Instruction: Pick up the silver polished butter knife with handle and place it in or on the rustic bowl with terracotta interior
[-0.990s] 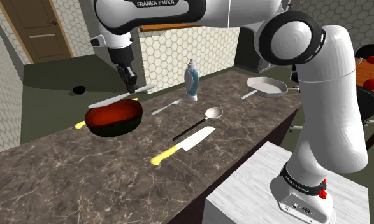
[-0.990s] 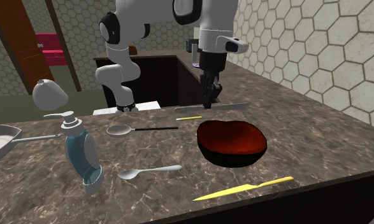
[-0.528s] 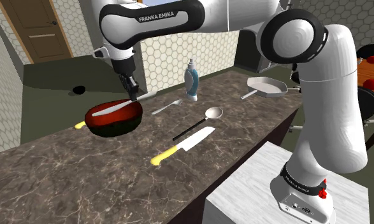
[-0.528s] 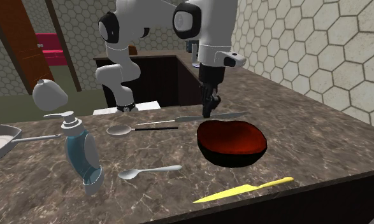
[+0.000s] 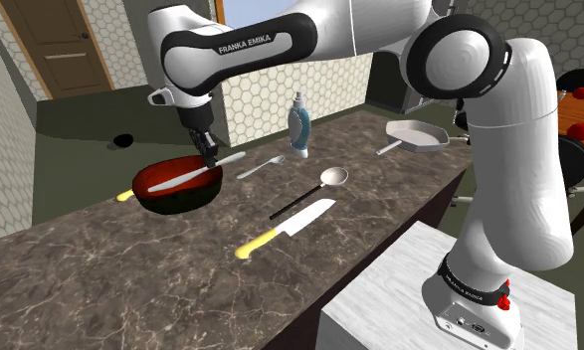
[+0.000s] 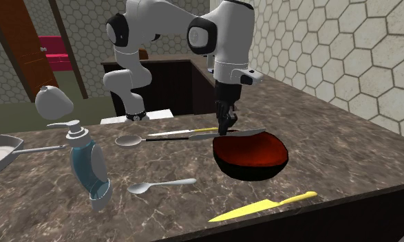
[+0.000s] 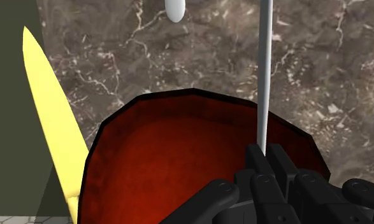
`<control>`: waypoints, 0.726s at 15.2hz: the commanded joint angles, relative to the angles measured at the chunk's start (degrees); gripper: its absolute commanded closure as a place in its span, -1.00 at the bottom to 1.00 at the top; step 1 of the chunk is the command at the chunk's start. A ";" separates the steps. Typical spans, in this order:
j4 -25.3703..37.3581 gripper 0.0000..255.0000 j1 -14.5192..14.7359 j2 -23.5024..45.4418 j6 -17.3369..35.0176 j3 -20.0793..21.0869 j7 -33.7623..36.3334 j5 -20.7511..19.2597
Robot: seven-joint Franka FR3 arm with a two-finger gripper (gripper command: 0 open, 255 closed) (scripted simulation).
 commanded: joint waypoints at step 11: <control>1.91 -1.00 0.16 0.02 -1.86 0.05 -0.07 0.03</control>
